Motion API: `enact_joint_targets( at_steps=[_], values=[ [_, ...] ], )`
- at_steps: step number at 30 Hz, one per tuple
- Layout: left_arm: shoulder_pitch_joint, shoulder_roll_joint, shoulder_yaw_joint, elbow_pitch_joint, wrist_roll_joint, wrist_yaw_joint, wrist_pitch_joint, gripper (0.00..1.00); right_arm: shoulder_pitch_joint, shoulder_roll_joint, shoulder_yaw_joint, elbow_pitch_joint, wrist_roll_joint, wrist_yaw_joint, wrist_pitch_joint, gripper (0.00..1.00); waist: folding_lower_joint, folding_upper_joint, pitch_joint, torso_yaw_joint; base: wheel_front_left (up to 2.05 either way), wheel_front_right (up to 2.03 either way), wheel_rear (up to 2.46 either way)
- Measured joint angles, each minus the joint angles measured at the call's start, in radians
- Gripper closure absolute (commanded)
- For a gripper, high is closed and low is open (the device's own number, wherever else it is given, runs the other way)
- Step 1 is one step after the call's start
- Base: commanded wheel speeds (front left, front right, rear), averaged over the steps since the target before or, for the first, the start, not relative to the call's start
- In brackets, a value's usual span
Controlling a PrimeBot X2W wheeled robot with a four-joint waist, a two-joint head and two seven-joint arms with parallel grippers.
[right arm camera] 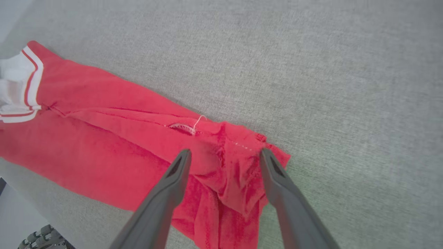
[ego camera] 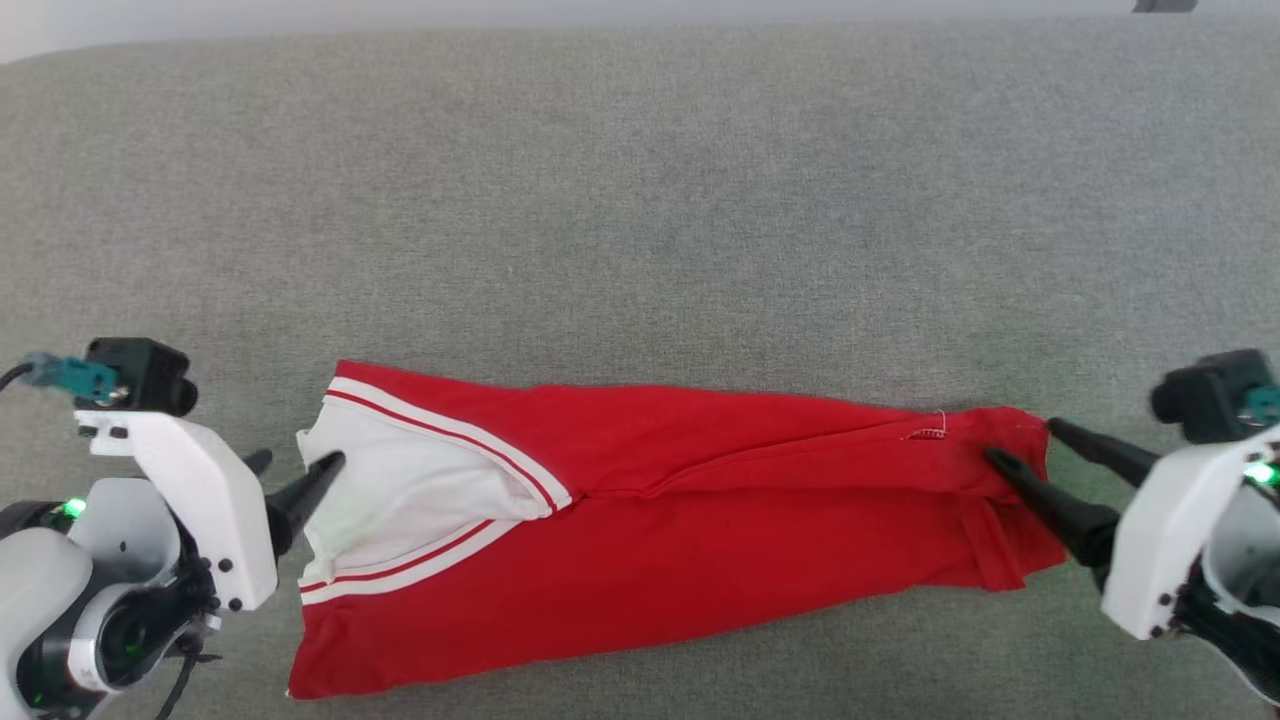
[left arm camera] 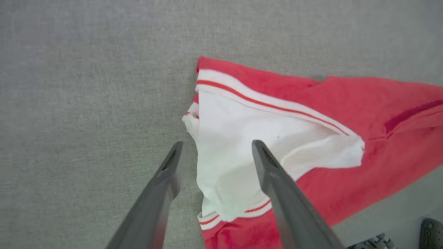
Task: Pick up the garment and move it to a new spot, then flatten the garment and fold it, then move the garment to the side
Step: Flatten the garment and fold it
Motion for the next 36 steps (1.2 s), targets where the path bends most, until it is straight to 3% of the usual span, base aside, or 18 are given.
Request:
enact_joint_targets(
  at_steps=[8,16,22,26,34,35,36],
  values=[
    [0.076,-0.004,0.063,-0.004,0.067,-0.056,-0.293,0.00,0.097,0.074,-0.191,-0.073,-0.042,0.000,-0.008,0.00,0.0000,0.0000,-0.006,0.009,0.00,0.00,0.00],
    [0.151,-0.040,0.108,0.027,0.146,-0.095,-0.569,0.00,0.122,0.167,-0.269,-0.025,-0.074,0.000,0.048,0.00,0.0000,0.0000,0.001,0.035,0.00,0.00,0.00],
    [0.227,-0.108,0.191,0.057,0.212,-0.095,-0.616,0.00,0.109,0.177,-0.269,0.072,-0.076,0.000,0.086,0.00,0.0000,0.0000,0.003,0.066,0.00,0.00,0.00],
    [0.295,-0.189,0.318,0.054,0.312,-0.097,-0.617,0.00,0.076,0.180,-0.244,0.132,-0.065,0.000,0.122,0.00,0.0000,0.0000,0.004,0.089,0.00,0.00,0.00],
    [0.442,-0.373,0.535,0.074,0.496,-0.171,-0.618,0.00,-0.015,0.150,-0.140,0.230,0.001,-0.005,0.230,0.00,0.0000,0.0000,0.000,0.128,0.00,0.00,0.00],
    [0.457,-0.391,0.553,0.078,0.518,-0.186,-0.618,0.00,-0.025,0.141,-0.123,0.233,0.014,-0.005,0.244,0.06,0.0001,0.0000,-0.001,0.132,0.00,0.00,0.00],
    [0.473,-0.414,0.579,0.081,0.538,-0.202,-0.618,0.00,-0.031,0.135,-0.112,0.236,0.028,-0.005,0.248,0.60,0.0000,0.0000,-0.002,0.136,0.00,0.00,0.00]
  ],
)
